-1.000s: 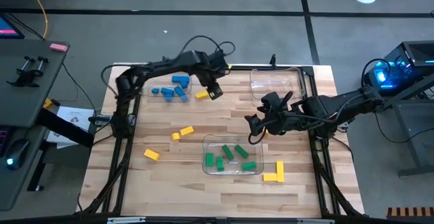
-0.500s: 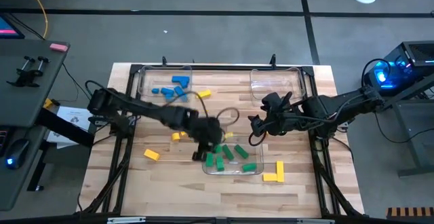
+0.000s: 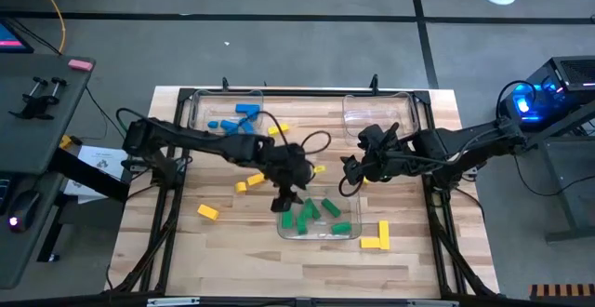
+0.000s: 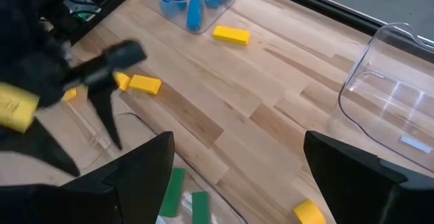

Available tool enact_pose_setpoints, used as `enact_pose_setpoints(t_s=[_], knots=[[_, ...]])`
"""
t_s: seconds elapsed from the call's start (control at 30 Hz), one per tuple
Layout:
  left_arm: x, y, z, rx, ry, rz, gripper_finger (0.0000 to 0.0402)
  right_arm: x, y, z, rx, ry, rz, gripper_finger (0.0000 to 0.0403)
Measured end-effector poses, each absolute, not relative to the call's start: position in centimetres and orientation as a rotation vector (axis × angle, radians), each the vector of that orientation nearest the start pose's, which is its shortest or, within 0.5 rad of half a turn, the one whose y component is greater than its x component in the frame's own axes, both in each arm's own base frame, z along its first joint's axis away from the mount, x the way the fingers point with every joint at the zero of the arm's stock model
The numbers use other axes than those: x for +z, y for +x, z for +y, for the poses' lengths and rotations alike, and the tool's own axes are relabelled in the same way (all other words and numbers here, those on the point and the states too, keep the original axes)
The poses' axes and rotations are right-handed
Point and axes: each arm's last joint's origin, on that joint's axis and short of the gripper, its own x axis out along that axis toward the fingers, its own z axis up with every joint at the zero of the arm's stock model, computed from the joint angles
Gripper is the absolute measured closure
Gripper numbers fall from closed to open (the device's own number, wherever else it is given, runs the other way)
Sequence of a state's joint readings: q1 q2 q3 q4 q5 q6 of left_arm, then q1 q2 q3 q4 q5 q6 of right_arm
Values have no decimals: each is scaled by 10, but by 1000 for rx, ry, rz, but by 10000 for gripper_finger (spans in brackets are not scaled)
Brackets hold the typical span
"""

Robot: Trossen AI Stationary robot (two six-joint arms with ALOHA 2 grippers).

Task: Sort blocks
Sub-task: Put the green block into the bottom transparent bin, then put the yellow block into the right transparent bin

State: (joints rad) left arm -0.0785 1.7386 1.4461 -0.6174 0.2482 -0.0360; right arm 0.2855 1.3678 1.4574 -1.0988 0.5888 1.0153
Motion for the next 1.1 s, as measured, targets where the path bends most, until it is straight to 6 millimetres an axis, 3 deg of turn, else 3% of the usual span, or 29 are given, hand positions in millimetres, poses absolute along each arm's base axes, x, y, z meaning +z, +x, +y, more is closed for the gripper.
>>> enact_pose_setpoints(t_s=[0.2,0.4,0.53,0.63,0.7,0.8,1.1], knots=[[298,361,-23,-237,-63,1042,166,366,249,56,-689,510,671,77],[303,314,-7,1,-91,1181,161,366,248,56,-694,504,668,77],[279,268,-8,85,-177,1135,161,366,248,55,-699,503,669,77],[245,236,-7,169,-292,1121,161,366,248,55,-697,493,674,77],[223,224,-2,218,-369,1153,161,366,248,55,-697,491,676,77],[208,224,4,237,-386,1197,161,366,248,55,-697,489,676,77],[178,266,13,293,-286,1365,161,366,250,49,-716,502,667,77]])
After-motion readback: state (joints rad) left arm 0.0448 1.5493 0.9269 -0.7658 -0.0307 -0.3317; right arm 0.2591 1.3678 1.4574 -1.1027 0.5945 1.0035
